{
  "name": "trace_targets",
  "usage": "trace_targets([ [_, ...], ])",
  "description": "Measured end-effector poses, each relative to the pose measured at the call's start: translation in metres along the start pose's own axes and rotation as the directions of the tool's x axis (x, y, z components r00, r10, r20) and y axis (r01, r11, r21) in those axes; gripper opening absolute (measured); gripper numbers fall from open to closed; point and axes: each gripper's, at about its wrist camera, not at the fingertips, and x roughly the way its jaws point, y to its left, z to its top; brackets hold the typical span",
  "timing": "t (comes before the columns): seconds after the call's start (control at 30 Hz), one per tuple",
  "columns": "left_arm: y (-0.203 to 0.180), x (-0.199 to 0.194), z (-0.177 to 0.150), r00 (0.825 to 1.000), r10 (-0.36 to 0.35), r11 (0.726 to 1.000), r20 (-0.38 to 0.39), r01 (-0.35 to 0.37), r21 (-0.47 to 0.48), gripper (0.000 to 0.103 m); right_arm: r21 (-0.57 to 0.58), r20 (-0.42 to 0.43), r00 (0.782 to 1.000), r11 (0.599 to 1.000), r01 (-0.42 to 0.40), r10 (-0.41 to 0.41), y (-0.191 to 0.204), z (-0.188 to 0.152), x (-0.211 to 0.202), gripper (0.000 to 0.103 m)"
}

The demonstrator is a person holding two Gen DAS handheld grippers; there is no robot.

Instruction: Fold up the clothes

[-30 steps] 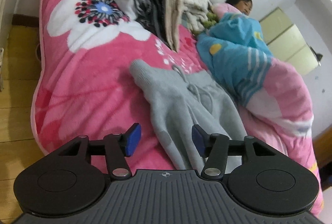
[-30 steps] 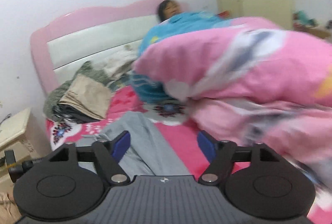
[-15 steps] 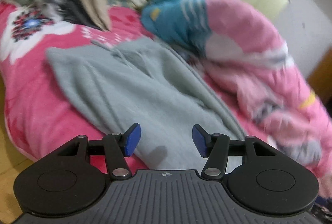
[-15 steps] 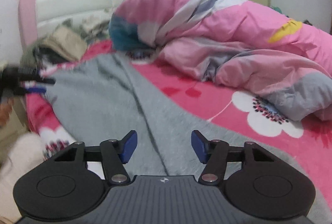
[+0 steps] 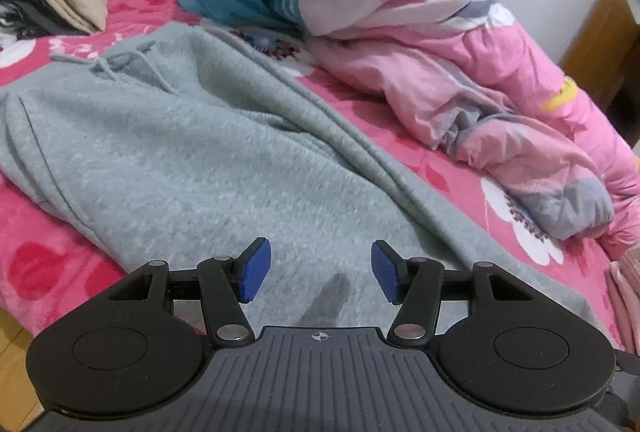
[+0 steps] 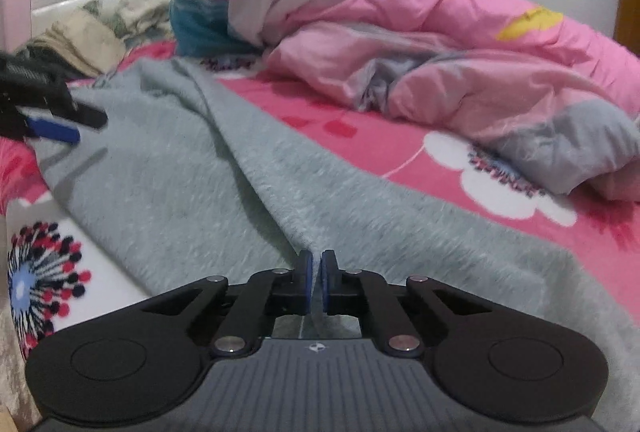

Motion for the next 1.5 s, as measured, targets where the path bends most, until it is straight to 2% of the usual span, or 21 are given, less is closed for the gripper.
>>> trace_targets([
  [0.4,-0.006,0.014,-0.001,0.999,0.037,0.999,-0.014,-0.037,0.013,0.056,0.037,0.116,0.989,0.995,0.090,-0.094,-0.026,0.027,-0.001,0.003],
  [0.73,-0.010,0.023,0.006,0.999,0.053,0.998,0.002,-0.053,0.036,0.056,0.088,0.145,0.976,0.984,0.152,-0.163,-0.076,0.068,0.030,0.002],
  [0.97,-0.011,0.033,0.012,0.998,0.063,0.997,0.011,-0.063,0.043,0.056,0.098,0.091,0.975,0.976,0.193,-0.202,-0.109,0.096,0.076,0.002],
  [1.17,-0.012,0.042,0.029,0.997,0.058,0.998,0.049,-0.059,0.034,0.056,0.149,-0.001,0.980,0.969,0.197,-0.199,-0.143,0.101,0.126,0.002],
  [1.33,-0.007,0.063,0.055,0.996,0.046,0.999,0.078,-0.046,-0.001,0.056,0.151,-0.073,0.962,0.951,0.270,-0.262,-0.168,0.102,0.166,0.000],
  [1.43,0.000,0.078,0.071,0.994,0.041,0.998,0.097,-0.037,-0.042,0.056,0.239,-0.124,0.974,0.947,0.213,-0.188,-0.186,0.103,0.179,0.000],
  [1.5,0.008,0.085,0.079,0.991,0.044,0.996,0.124,-0.034,-0.083,0.056,0.288,-0.095,0.990,0.949,0.127,-0.104,-0.186,0.109,0.176,0.000],
])
